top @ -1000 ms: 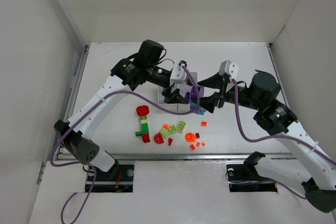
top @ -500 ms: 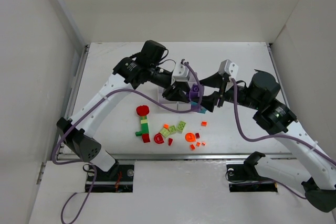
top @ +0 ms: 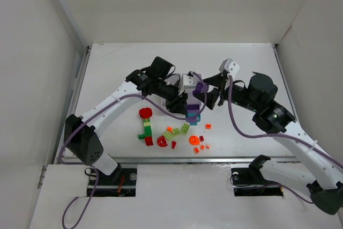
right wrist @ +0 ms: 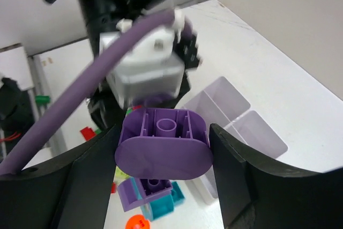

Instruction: Sort the legos into containers by color

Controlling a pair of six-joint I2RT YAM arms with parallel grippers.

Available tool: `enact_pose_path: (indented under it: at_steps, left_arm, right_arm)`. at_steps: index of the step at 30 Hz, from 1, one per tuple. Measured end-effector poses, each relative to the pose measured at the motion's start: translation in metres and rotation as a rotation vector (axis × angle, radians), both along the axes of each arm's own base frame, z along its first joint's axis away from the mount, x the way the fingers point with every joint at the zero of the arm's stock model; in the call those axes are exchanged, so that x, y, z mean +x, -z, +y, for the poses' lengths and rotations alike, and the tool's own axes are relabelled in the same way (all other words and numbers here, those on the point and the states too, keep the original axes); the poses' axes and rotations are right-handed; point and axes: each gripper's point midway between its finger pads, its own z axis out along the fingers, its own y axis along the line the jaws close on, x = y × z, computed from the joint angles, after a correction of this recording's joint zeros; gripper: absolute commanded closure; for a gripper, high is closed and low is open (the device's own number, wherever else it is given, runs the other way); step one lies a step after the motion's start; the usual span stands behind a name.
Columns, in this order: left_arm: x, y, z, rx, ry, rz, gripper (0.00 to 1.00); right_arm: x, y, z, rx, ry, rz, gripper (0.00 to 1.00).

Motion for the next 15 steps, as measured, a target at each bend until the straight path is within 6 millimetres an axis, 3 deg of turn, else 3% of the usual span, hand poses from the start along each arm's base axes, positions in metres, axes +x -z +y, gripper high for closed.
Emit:
enact_pose_path:
  at_steps: [2,5,9,15]
  left_arm:
    - [0.005,0.021,0.008,0.055,-0.053,0.007,1.00]
    - [0.012,0.033,0.019,0.084,-0.125,-0.009,1.00]
    - [0.019,0.030,0.035,0.088,-0.220,-0.050,1.00]
    - [0.021,0.024,0.059,0.084,-0.317,-0.108,1.00]
  right_arm:
    - [0.009,0.005,0.000,-0.005,0.036,0.007,1.00]
    - [0.023,0.016,0.001,-0.022,0.083,0.037,1.00]
    - [0.051,0.031,-0.001,-0.026,0.202,0.084,1.00]
    - [0.111,0.086,-0.001,-0.066,0.453,0.267,1.00]
